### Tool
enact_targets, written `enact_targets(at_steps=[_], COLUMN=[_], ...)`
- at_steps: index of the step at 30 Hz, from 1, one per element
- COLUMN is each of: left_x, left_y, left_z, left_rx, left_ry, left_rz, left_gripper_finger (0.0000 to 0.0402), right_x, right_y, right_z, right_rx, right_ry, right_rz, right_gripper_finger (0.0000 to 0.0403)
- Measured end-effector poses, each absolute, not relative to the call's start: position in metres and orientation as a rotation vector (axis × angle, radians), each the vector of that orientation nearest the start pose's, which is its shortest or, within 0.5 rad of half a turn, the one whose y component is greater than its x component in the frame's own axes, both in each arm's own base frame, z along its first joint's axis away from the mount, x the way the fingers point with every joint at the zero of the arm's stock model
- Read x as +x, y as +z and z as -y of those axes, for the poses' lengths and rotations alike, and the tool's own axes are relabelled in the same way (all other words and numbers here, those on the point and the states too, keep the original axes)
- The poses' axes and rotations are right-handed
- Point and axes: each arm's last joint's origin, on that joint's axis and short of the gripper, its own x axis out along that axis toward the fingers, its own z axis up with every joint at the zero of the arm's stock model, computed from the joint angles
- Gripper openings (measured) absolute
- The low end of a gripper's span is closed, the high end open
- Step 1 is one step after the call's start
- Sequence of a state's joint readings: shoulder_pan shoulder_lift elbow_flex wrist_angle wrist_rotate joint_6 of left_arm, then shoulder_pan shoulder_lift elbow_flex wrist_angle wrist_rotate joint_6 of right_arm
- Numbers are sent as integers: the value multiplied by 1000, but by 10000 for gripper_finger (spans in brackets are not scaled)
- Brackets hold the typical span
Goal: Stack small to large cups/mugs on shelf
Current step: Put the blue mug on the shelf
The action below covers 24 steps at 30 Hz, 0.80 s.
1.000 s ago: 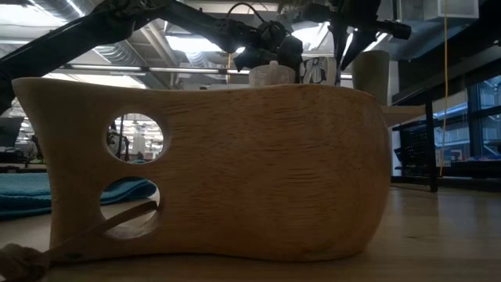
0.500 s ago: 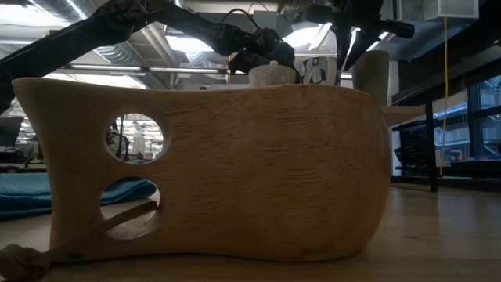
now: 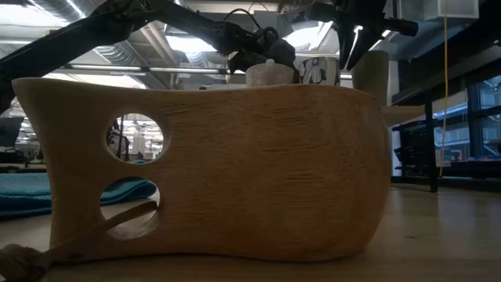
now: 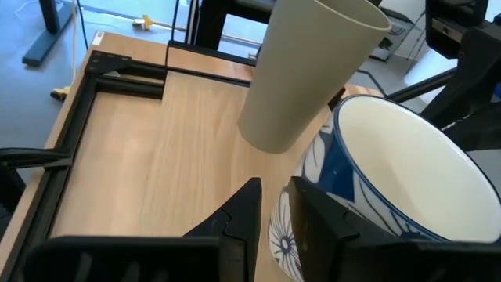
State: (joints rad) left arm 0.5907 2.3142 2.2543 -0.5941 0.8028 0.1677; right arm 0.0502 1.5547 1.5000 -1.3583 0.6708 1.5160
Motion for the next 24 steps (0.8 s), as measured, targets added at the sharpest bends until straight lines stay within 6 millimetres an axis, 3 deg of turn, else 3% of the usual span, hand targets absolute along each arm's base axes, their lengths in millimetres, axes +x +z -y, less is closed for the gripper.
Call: enact_targets(at_steps=[8, 16, 24], left_x=[446, 442, 438], left_y=[290, 292, 324], left_z=[-264, -276, -278], left_rx=[-209, -214, -168], left_ry=[-224, -163, -164], left_rz=[-486, -471, -396], left_gripper_finger=[64, 64, 64], right_x=[278, 278, 278], right_y=[325, 325, 325], right_z=[4, 4, 4], right_rx=[743, 738, 718], right_ry=[-1314, -1317, -1325], right_rz=[-631, -625, -615], right_gripper_finger=[56, 56, 56])
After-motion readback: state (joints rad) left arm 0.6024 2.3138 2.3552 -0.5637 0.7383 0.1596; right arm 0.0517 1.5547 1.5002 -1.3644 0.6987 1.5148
